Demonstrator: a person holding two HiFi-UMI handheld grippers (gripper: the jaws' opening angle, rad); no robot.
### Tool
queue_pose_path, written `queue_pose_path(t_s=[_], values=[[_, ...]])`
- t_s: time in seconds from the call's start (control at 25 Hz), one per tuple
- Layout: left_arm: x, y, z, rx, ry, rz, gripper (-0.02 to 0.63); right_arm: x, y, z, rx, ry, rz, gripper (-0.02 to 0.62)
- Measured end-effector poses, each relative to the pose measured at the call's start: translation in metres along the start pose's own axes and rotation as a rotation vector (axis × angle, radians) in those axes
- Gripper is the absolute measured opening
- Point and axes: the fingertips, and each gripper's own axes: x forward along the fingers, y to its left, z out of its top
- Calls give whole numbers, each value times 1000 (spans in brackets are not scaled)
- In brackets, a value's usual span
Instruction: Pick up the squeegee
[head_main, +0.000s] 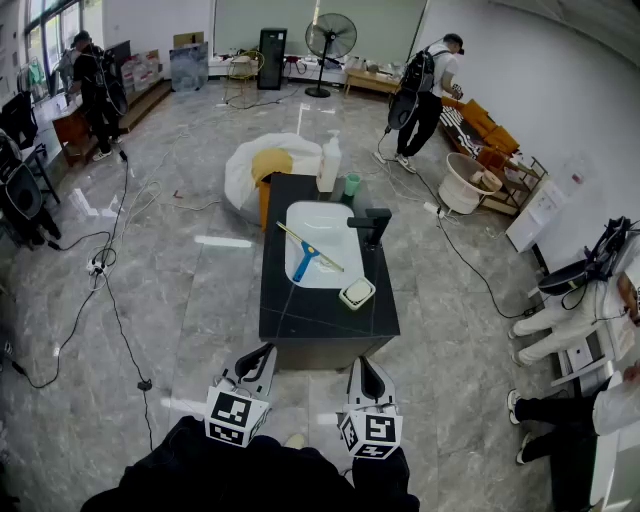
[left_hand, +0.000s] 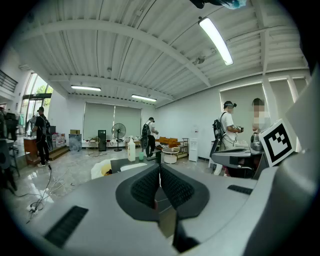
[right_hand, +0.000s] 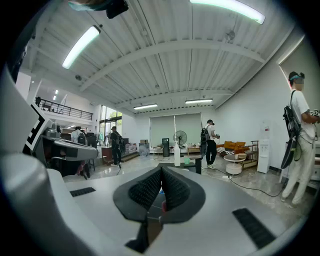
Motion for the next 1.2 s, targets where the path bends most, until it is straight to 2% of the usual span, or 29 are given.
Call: queue_pose_path(t_s=[0.48,0.88,1.2], values=[[6,-16,8,9,-17,4,25,-5,-14,0,24,-5,15,15],[11,-30,8,10,-14,50,25,-10,-41,-7,36,2,29,15],[47,-11,6,21,-5,55,25,32,-43,-16,55,6,54,15]])
